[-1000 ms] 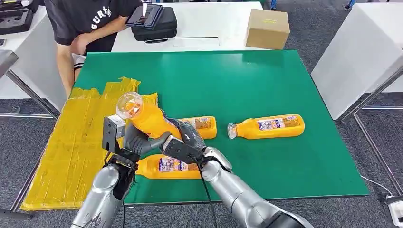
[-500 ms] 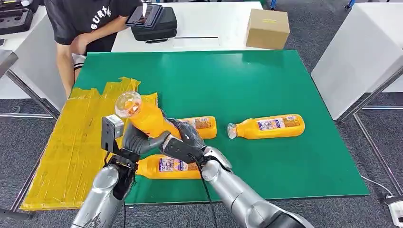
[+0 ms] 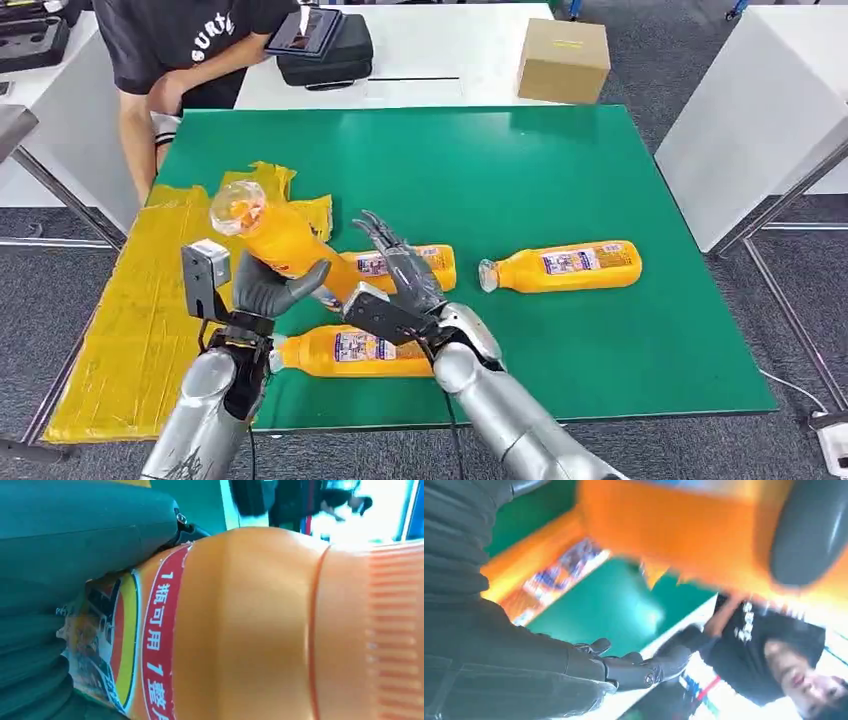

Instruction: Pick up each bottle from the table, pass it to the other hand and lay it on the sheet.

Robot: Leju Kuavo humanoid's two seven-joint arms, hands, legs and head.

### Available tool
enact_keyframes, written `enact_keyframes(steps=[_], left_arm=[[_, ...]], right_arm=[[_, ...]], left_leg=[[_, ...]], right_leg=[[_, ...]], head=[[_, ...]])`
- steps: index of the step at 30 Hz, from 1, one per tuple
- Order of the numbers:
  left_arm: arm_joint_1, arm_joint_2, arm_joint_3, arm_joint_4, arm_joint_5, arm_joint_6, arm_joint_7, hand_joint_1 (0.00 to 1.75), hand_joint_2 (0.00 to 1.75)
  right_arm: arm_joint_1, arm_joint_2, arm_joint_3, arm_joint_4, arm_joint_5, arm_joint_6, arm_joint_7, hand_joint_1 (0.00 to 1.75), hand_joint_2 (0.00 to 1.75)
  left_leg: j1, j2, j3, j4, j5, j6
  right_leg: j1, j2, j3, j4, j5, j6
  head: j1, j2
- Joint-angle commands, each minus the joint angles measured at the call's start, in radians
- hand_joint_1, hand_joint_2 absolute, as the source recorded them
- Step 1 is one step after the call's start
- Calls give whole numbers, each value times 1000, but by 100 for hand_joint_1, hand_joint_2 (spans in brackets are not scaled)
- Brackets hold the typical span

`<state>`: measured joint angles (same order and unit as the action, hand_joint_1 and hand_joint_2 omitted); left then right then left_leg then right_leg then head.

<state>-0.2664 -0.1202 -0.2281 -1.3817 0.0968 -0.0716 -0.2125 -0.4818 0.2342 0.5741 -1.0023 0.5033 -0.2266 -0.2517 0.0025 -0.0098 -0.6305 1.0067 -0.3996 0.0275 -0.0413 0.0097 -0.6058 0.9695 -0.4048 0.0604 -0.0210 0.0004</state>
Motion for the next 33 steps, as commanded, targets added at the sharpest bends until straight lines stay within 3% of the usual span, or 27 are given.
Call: enact_keyframes(steps=[1,5,7,17,20,25,29,33], left_arm=[[23,13,85,-62,-247,167,-33,175,175],[11,30,90,-53,-499,337,-34,175,175],[-9,58,101,-5,-719,478,-18,175,175],[-8,58,106,2,-745,490,-24,175,175],[-34,86,95,73,-1037,596,36,175,175],[-143,96,75,300,-1405,683,165,175,175],[-236,103,58,470,-1519,668,228,175,175],[-414,116,60,785,-1613,679,311,175,175]], right_arm=[[161,-234,49,-401,317,-114,143,0,175],[190,-279,42,-454,446,-113,199,0,175],[256,-319,11,-534,513,-98,225,0,175],[279,-329,0,-556,524,-97,225,0,175],[347,-371,-34,-611,563,-102,241,0,175],[379,-405,-45,-594,552,-118,221,0,175],[412,-421,-40,-619,565,-114,226,0,175],[414,-437,-43,-638,604,-86,261,0,175]], left_leg=[[1,-3,4,-1,-2,-1],[1,-2,4,0,-3,-1],[1,-3,3,0,-2,-1],[1,0,4,0,-3,-2],[1,-2,2,-1,-2,-1],[0,-5,2,-1,-1,-1],[0,-3,2,-1,-1,-1],[1,-5,2,0,0,-2]], right_leg=[[2,-5,7,-2,-2,-4],[2,-4,6,-1,-3,-5],[2,-5,6,-1,-3,-5],[2,-2,5,-1,-2,-5],[2,-3,4,-1,-2,-4],[1,-6,5,-2,-2,-3],[1,-5,4,-1,-1,-4],[2,-7,4,-1,-2,-5]], head=[[0,0],[0,0],[0,0],[0,0],[0,0],[0,0],[0,0],[0,0]])
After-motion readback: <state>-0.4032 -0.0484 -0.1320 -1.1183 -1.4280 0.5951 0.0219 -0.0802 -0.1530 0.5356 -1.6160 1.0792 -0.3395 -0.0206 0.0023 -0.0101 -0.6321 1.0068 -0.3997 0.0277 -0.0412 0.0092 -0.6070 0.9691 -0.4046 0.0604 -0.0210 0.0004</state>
